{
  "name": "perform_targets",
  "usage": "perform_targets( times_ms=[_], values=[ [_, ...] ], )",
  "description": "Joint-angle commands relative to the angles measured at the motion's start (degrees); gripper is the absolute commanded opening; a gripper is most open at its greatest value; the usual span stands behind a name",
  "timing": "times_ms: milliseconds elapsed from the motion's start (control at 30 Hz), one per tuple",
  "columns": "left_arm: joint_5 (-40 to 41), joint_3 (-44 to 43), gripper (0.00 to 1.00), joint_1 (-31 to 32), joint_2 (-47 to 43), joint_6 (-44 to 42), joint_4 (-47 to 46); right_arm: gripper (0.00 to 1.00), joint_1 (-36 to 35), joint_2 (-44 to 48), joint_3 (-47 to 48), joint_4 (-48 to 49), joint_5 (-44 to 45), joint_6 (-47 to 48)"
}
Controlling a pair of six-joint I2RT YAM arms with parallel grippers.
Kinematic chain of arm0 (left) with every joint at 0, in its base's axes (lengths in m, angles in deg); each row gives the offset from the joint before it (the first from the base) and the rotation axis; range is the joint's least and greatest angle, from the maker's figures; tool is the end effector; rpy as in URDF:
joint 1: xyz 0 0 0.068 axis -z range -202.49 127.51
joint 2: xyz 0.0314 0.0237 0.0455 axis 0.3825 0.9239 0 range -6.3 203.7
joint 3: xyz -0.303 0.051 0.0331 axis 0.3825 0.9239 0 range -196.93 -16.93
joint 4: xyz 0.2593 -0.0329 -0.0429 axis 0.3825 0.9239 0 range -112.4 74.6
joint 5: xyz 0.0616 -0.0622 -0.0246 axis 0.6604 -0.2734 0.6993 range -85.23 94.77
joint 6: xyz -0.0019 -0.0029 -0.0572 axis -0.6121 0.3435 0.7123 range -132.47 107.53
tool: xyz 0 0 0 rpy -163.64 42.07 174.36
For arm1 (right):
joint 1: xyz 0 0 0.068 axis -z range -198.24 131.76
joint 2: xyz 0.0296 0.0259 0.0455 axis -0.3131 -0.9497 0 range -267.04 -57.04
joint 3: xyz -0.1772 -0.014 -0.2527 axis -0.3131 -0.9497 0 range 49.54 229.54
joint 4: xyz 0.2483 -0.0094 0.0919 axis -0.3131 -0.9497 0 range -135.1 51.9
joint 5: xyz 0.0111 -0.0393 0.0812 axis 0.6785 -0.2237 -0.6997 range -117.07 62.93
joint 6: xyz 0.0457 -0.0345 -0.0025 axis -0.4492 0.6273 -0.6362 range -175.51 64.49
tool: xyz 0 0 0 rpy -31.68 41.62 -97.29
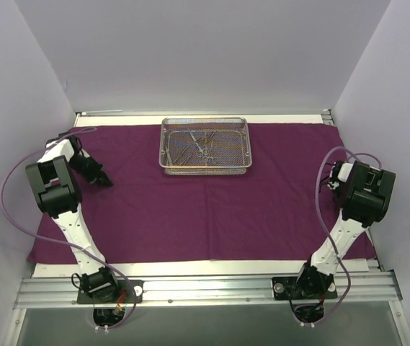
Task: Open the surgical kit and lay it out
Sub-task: Smooth out the surgical kit at the center of the board.
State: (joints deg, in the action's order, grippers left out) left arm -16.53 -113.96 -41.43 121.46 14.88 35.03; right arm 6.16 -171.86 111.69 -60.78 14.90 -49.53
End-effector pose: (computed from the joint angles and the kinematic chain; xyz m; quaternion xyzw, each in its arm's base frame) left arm 0.4328 0.1329 0.1645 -0.3835 0.9047 -0.1855 0.0022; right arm 0.3270 -0.1781 0.1247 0.1933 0.9068 -0.3740 0.0218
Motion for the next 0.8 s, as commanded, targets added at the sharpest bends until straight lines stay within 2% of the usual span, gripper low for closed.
perform_targets(
  times_ms=[0, 167, 300, 600, 767],
  values=[
    [-0.76, -0.35, 0.03, -0.48, 0.99, -0.72, -0.92, 0.00, 2.74, -1.11, -0.54, -2.90, -0.94, -0.62],
    [-0.50, -0.70, 0.03, -0.48, 1.70, -0.72, -0.92, 0.00, 2.93, 3.64, -0.10, -2.11, -3.03, -0.34],
    [-0.67, -1.84, 0.03, -0.57, 2.49, -0.28, -0.92, 0.00, -0.05, 8.38, -1.50, -0.44, -2.18, 1.22],
    [-1.11, -3.43, 0.03, -0.31, 3.28, -0.02, -0.48, 0.02, 1.17, 7.69, -0.10, -2.55, 0.21, 1.41],
    [-1.20, -2.63, 0.03, -0.31, 3.63, 0.07, -1.18, 0.03, -2.69, 8.65, 0.51, -1.14, -2.42, 1.49]
  ],
)
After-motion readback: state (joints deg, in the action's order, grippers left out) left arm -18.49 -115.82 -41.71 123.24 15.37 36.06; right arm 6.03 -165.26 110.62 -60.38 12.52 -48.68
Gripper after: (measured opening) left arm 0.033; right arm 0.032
